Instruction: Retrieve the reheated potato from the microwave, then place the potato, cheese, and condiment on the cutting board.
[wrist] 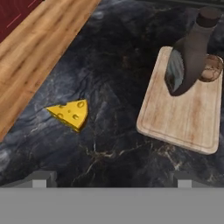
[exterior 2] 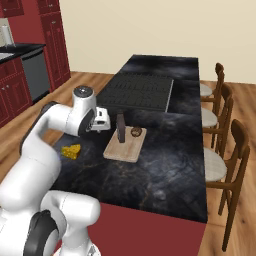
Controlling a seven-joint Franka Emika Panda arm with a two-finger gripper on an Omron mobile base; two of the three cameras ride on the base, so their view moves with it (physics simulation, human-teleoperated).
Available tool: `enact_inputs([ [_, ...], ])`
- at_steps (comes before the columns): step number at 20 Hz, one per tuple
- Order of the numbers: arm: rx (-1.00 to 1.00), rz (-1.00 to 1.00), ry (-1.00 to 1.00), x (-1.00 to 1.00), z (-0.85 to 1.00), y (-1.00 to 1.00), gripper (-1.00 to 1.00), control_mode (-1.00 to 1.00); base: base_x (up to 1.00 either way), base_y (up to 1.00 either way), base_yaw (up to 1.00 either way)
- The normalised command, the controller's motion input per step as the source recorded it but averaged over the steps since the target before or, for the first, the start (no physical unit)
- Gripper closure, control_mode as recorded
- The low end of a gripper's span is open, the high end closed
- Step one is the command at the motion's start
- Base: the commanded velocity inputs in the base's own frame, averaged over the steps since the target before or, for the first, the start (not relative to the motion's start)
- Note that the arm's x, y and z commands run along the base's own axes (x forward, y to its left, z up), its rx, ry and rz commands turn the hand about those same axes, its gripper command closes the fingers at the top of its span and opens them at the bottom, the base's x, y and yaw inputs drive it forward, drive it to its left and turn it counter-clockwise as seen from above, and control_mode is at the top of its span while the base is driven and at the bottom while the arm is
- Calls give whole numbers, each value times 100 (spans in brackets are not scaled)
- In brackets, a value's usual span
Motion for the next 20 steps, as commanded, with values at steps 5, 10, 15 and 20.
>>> enact_inputs([
  [5, -3, 3, 12, -12, 5, 63, -100, -100, 0, 0, 0],
  [10, -8, -27, 16, -3, 0, 59, -100, -100, 0, 0, 0],
  [15, -6, -51, 20, 5, -9, 32, -100, -100, 0, 0, 0],
  [20, 3, -48, 15, 4, -17, 24, -100, -100, 0, 0, 0],
])
